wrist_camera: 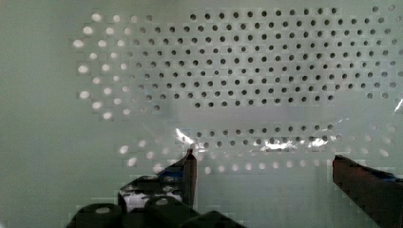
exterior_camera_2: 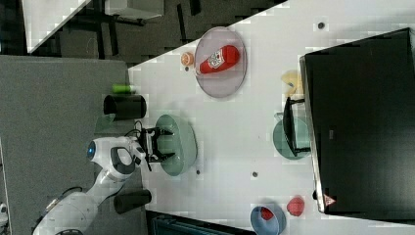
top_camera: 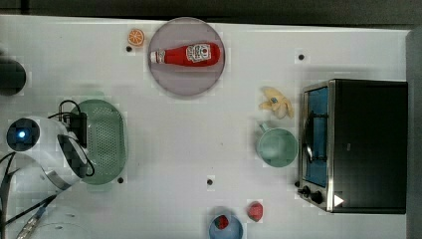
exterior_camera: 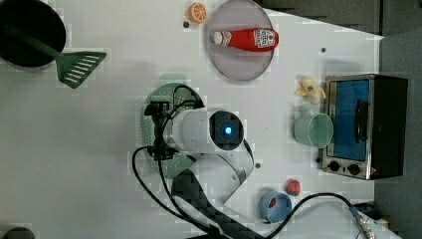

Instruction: Drag strainer right to left.

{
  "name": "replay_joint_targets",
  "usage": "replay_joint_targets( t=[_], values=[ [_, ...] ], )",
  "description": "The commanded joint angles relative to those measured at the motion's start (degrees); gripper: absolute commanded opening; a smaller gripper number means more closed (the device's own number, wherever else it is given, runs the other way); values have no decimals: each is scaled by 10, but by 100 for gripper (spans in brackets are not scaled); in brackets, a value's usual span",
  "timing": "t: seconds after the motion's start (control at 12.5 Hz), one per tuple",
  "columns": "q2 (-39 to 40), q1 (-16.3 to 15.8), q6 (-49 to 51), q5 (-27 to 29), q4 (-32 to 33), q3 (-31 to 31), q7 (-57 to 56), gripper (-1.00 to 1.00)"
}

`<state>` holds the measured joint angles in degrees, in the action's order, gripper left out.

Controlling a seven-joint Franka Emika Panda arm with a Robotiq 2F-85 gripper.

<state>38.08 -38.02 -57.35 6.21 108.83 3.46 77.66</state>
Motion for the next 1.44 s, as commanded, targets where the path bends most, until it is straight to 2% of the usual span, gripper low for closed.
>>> replay_joint_targets(
  t=[0.08, 0.24, 0.56, 0.88, 1.12, 1.28, 1.44],
  values=[
    [4, -13, 0, 6, -16, -7, 29, 100],
    [-22, -12, 56, 1, -9, -21, -12, 100],
    [-137, -9, 223, -3, -4, -80, -178, 100],
    [-276, 3, 335, -3, -4, -165, -349, 100],
    [-365, 19, 377, -6, -8, -251, -437, 100],
    [-411, 30, 407, -35, -18, -309, -528, 100],
    [-448, 39, 454, -92, -30, -359, -657, 100]
  ],
)
